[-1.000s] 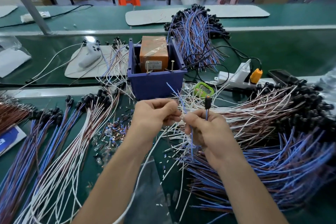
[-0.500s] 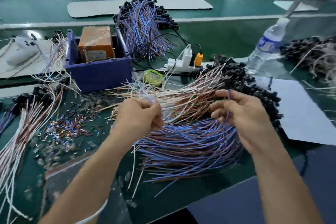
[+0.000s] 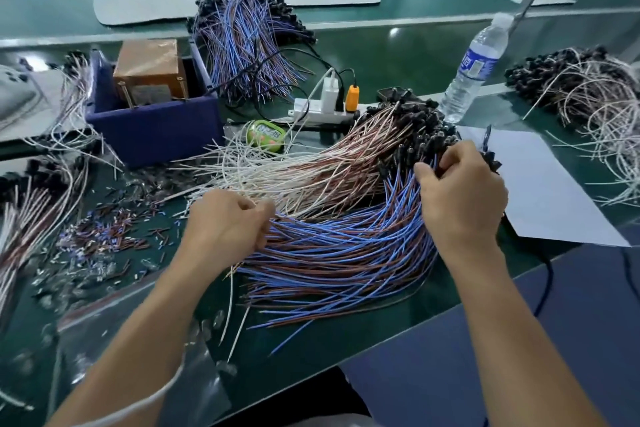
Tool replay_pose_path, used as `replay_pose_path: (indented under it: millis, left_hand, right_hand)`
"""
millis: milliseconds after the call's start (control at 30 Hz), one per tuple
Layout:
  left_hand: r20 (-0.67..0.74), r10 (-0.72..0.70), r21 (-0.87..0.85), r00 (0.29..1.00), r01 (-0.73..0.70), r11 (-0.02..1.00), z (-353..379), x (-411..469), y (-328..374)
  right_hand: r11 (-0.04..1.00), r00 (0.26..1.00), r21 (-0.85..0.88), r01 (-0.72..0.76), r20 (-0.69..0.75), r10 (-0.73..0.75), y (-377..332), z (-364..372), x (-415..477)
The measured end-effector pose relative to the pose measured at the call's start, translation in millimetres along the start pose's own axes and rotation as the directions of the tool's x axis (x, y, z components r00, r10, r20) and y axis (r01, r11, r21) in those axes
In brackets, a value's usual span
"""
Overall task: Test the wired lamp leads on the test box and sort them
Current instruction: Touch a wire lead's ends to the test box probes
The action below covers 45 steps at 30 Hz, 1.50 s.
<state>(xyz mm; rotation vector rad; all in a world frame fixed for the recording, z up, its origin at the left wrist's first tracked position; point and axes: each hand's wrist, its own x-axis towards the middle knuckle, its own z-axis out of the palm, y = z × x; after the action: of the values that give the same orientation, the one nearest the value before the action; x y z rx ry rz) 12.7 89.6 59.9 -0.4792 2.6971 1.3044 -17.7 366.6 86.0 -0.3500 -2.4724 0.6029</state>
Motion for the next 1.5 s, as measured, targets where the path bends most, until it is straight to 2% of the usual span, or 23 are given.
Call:
replay_pose_path:
  millis: [133,233,333,400,533,633,733,867,900,1067,1133,1233,1333,1400,1433,1467,1500]
  left_hand:
    - [-0.021,-0.014,-0.088,1.0,0.012,0.996,-16,2,-11]
    - [-0.006,-0.037,-0.159,0.999,0.035,0.987,-25,3,-19]
    - [0.005,-0.055,-0.24,0.998,0.054,0.969,-35,1,-29]
    - [-0.026,-0.062,-0.277,0.998,0.053,0.959,-42,1,-39]
    - [-0.182,-0.106,-0.303,0.978,0.046,0.952,-67,1,-71]
    - [-0.356,-0.204,-0.393,0.912,0.052,0.918,-91,-6,-102]
    - [-0.596,-0.233,-0.291,0.769,0.063,0.955,-120,-20,-134]
    - [-0.744,-0.254,-0.145,0.618,0.222,0.964,-150,-36,-170]
    - [-0.752,-0.259,-0.096,0.606,0.288,0.953,-156,-36,-178]
    - [-0.697,-0.291,0.075,0.655,0.47,0.88,-171,-28,-201]
    - [-0.717,-0.276,0.108,0.64,0.493,0.863,-174,-25,-205]
    - [-0.747,-0.295,0.06,0.596,0.502,0.863,-181,-21,-207]
    - [-0.774,-0.305,-0.047,0.555,0.43,0.902,-188,-19,-210]
    - [-0.81,-0.31,-0.168,0.498,0.309,0.936,-189,-20,-207]
    - [-0.821,-0.317,-0.228,0.474,0.237,0.944,-189,-22,-202]
    - [-0.816,-0.318,-0.278,0.483,0.154,0.948,-190,-23,-196]
    - [-0.791,-0.294,-0.309,0.536,0.065,0.949,-190,-25,-189]
  right_hand:
    - [0.985,0.992,0.14,0.104,0.062,-0.113,-20,4,-17]
    - [0.939,0.943,0.305,0.16,0.233,-0.237,-50,18,-36]
    - [0.888,0.818,0.436,0.149,0.45,-0.358,-88,41,-54]
    - [0.855,0.744,0.505,0.12,0.524,-0.414,-117,59,-68]
    - [0.818,0.635,0.568,0.091,0.599,-0.487,-175,93,-99]
    - [0.807,0.549,0.583,0.092,0.646,-0.53,-211,114,-118]
    - [0.803,0.508,0.586,0.108,0.662,-0.551,-240,130,-132]
    - [0.794,0.423,0.593,0.132,0.691,-0.586,-275,149,-149]
    - [0.793,0.407,0.595,0.128,0.698,-0.59,-283,153,-153]
    - [0.771,0.306,0.624,0.127,0.714,-0.629,-315,169,-173]
    - [0.773,0.282,0.621,0.132,0.724,-0.63,-327,174,-179]
    - [0.792,0.289,0.594,0.138,0.741,-0.606,-341,183,-182]
    - [0.793,0.293,0.6,0.104,0.744,-0.601,-350,186,-182]
    - [0.79,0.291,0.611,0.052,0.747,-0.597,-353,185,-179]
    - [0.787,0.275,0.616,-0.023,0.761,-0.587,-355,183,-177]
    - [0.777,0.247,0.617,-0.123,0.778,-0.578,-357,179,-175]
    - [0.748,0.221,0.619,-0.242,0.785,-0.578,-359,175,-173]
